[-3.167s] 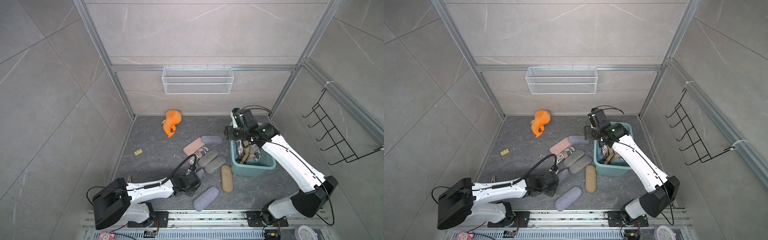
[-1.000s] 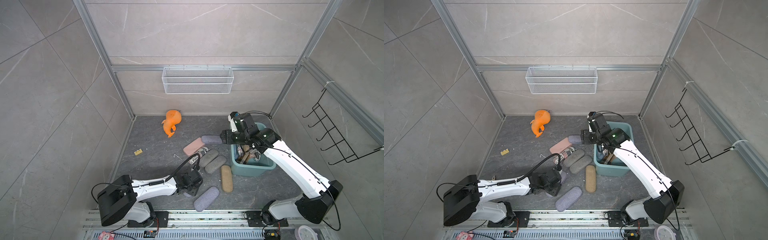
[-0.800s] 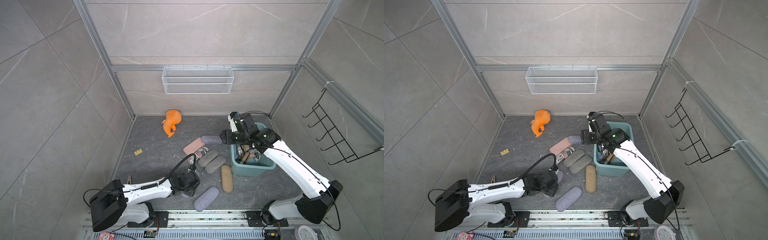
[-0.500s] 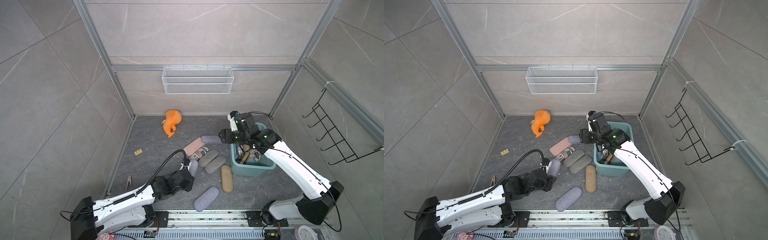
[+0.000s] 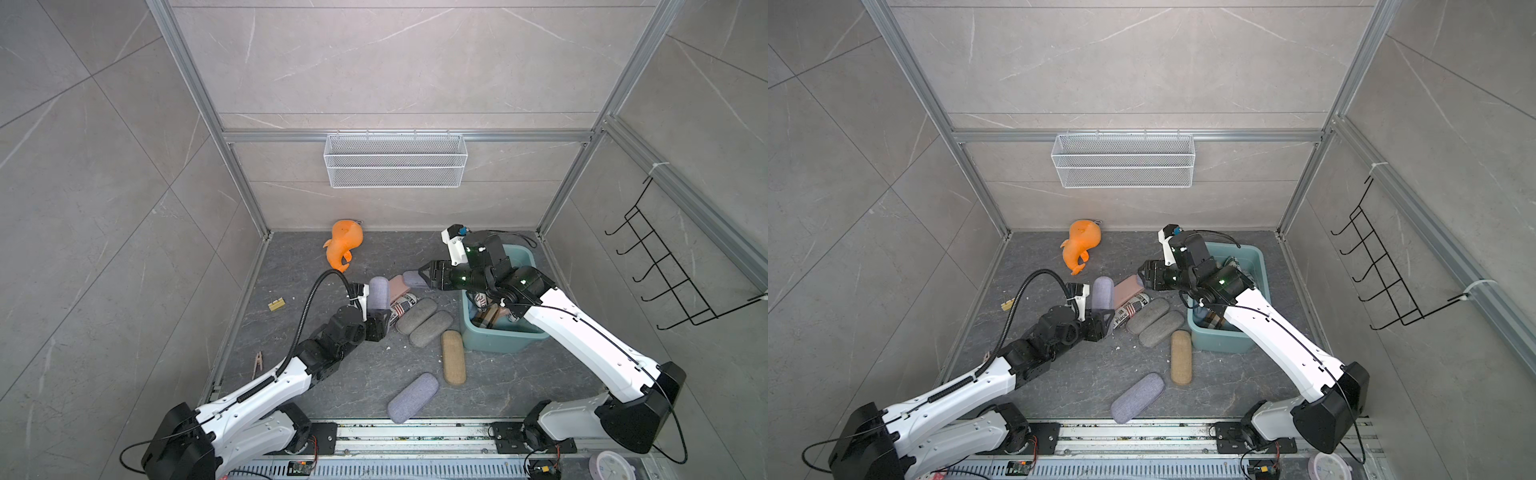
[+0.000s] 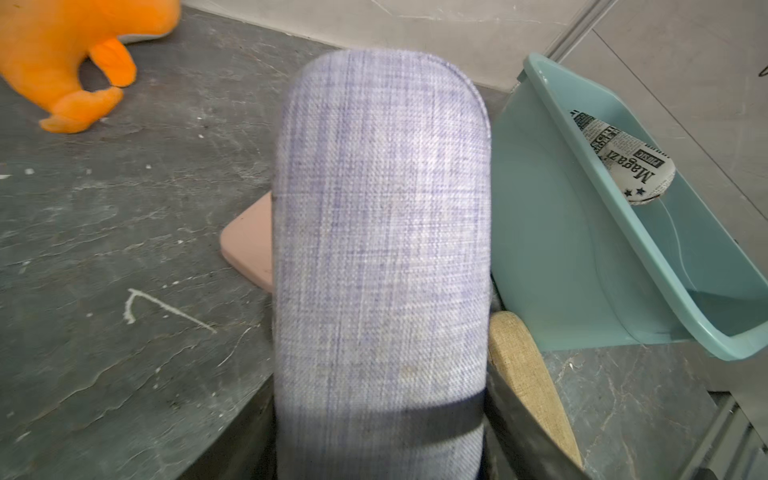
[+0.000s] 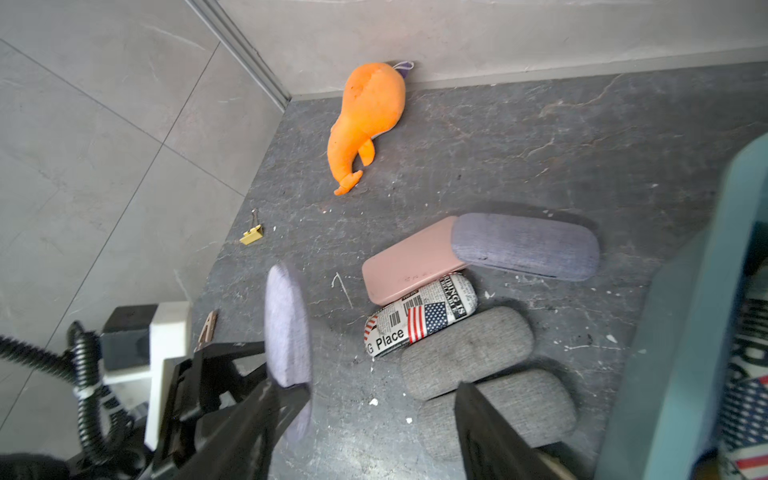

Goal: Put the glasses cases into the storage boxes
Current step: Pick up the glasses case at the center of the board.

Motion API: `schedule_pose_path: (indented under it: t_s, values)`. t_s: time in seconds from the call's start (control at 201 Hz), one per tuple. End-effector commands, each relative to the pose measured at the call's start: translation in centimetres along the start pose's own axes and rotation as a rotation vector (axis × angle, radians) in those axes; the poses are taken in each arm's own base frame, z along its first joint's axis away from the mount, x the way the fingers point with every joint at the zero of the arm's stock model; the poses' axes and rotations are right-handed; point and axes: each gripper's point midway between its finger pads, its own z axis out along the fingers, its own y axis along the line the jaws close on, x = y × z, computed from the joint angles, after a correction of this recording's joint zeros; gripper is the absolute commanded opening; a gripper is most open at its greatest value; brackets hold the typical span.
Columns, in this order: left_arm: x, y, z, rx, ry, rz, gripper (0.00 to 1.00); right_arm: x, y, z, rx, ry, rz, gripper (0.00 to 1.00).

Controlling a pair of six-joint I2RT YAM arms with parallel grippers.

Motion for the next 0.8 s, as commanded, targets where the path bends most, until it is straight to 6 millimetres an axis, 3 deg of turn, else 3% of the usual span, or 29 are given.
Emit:
schedule_pose_path:
  t_s: [0.0, 0.14, 0.349, 0.449, 0.578, 0.638, 0.703, 0.798]
  values:
    - [-5.0, -5.9, -0.6, 0.248, -0.135, 0.024, 0.51, 0.5, 1.8, 1.7, -0.089, 0.015, 0.025, 0.70]
    - [-5.5, -6.4, -0.5, 0.273, -0.153, 0.013, 0.51, 1.5, 3.9, 3.8, -0.161, 0.052, 0.018, 0.70]
    - [-6.3, -6.7, -0.9, 0.284, -0.180, 0.001, 0.51, 2.9, 4.1, 6.8, -0.173, 0.102, 0.059, 0.65]
    - [-6.4, -6.7, -0.9, 0.283, -0.183, 0.000, 0.51, 3.6, 4.5, 7.5, -0.178, 0.122, 0.053, 0.57]
    - [-6.6, -6.7, -0.8, 0.279, -0.186, 0.006, 0.53, 3.5, 4.7, 7.4, -0.182, 0.118, 0.051, 0.37]
    - [-6.5, -6.8, -0.7, 0.278, -0.178, 0.011, 0.61, 3.4, 4.7, 7.4, -0.181, 0.116, 0.052, 0.32]
    - [-6.3, -6.4, -0.4, 0.257, -0.168, 0.000, 0.83, 3.2, 4.8, 7.2, -0.182, 0.113, 0.050, 0.31]
    - [-5.8, -6.1, -0.6, 0.254, -0.162, -0.008, 0.92, 2.6, 4.4, 7.0, -0.149, 0.093, 0.040, 0.31]
